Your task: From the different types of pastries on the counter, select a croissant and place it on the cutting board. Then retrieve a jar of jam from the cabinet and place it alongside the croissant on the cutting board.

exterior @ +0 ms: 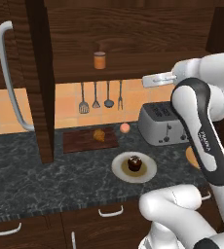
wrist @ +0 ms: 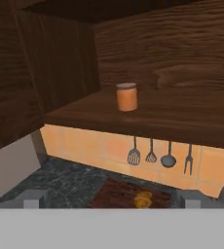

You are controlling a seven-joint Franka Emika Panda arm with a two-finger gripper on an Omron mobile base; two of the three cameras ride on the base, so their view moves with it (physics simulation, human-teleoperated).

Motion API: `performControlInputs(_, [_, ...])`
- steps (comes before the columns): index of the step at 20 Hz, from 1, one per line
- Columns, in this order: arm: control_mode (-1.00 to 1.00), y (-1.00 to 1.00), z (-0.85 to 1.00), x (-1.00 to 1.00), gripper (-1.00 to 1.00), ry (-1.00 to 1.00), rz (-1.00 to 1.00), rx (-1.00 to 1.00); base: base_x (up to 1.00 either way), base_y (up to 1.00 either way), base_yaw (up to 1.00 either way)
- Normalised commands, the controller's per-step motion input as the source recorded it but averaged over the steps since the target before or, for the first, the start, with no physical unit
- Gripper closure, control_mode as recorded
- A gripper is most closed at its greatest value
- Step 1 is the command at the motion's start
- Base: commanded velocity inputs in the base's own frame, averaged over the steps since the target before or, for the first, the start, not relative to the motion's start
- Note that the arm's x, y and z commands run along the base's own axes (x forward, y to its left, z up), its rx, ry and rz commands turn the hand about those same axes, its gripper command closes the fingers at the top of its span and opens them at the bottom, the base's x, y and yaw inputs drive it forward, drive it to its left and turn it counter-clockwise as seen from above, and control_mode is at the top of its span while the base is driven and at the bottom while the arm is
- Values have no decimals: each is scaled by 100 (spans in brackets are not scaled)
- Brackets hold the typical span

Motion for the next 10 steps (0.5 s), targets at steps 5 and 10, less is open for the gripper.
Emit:
performControlInputs(5, [-100,-3,91,-5,-100,-3,16,0,0,0,0])
performControlInputs(10, [-100,0,4,46,-100,-14,21,-1,0,0,0])
